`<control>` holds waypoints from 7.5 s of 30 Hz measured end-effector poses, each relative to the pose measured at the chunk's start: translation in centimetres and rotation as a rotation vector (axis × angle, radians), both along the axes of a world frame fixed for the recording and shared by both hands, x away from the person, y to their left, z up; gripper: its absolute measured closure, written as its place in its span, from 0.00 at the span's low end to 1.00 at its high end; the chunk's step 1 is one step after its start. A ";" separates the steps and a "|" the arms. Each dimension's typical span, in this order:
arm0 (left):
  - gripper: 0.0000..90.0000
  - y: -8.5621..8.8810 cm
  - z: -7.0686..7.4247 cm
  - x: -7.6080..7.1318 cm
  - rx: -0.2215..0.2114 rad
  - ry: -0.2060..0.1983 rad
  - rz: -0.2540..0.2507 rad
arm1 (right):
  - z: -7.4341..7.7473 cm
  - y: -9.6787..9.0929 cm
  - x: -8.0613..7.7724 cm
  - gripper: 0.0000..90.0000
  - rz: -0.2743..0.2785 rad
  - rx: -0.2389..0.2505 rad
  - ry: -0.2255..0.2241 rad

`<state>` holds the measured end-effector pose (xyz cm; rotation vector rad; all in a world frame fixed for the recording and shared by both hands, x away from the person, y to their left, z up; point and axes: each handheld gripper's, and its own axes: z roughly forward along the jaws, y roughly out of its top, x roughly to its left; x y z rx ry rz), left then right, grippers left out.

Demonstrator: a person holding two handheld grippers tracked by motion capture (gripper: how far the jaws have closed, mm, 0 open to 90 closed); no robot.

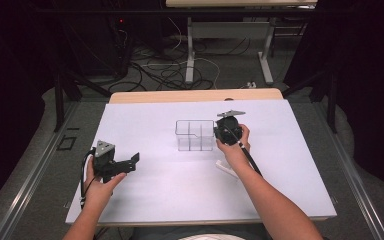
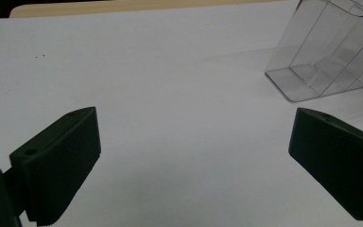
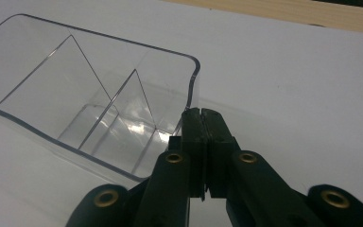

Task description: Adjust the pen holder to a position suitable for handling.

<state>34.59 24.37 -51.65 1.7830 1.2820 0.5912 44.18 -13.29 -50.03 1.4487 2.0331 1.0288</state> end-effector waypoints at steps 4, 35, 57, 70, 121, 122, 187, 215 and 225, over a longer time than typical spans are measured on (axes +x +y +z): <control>0.03 0.0 0.0 0.0 0.002 0.001 -0.003 | 0.0 0.5 0.1 0.98 0.016 -0.011 -0.011; 0.04 0.0 -0.1 0.0 -0.013 -0.001 0.010 | 1.9 -3.0 -1.6 0.56 0.177 0.019 0.083; 0.04 0.1 -0.2 0.0 -0.012 0.005 0.016 | 2.8 -3.7 -3.5 0.39 0.437 -0.133 0.046; 0.04 0.0 -0.2 0.0 -0.008 0.014 0.006 | 1.8 -3.7 -4.4 0.39 0.477 -0.172 0.152; 0.05 -0.4 -0.5 0.0 0.004 0.022 -0.003 | -2.2 -4.5 -5.3 0.65 0.567 -0.398 0.456; 0.05 -0.4 -0.5 0.0 0.006 0.024 -0.003 | -2.4 -4.6 -5.3 0.65 0.559 -0.382 0.442; 0.05 -0.5 -0.6 0.1 0.007 0.028 -0.005 | -2.1 -3.6 -6.2 0.74 0.622 -0.465 0.294; 0.05 -0.6 -0.7 0.1 0.017 0.040 -0.017 | -1.8 -1.5 -7.7 0.74 0.742 -0.609 -0.050; 0.06 -0.9 -0.6 0.2 0.010 0.046 -0.031 | -1.5 -0.4 -8.8 0.74 0.805 -0.710 -0.272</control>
